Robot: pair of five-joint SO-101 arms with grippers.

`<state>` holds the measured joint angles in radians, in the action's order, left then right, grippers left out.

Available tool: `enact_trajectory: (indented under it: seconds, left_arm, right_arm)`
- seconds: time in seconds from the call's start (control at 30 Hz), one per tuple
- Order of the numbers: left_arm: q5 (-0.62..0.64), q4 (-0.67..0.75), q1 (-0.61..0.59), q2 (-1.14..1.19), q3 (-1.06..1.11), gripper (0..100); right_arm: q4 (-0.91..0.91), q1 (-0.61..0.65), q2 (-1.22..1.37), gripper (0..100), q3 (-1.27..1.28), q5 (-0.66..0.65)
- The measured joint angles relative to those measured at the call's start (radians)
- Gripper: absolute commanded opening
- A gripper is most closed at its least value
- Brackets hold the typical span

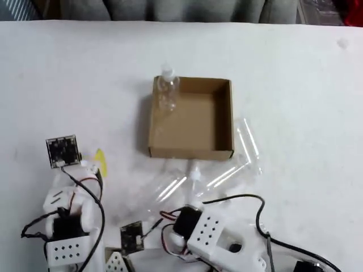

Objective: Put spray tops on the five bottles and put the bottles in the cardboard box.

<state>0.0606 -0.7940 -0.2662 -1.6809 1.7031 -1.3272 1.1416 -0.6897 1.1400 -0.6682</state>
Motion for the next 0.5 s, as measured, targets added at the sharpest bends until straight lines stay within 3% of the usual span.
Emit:
enact_trajectory:
  seconds: [0.2, 0.5]
  left_arm:
    - [0.0, 0.0, 0.0, 0.0, 0.0, 17]
    - [0.0, 0.0, -0.021, 0.0, 0.0, 17]
  right_arm:
    - [-0.037, 0.021, -0.149, 26.9, 0.0, -0.014]
    - [-0.27, 0.029, -0.341, 25.6, -0.114, -0.138]
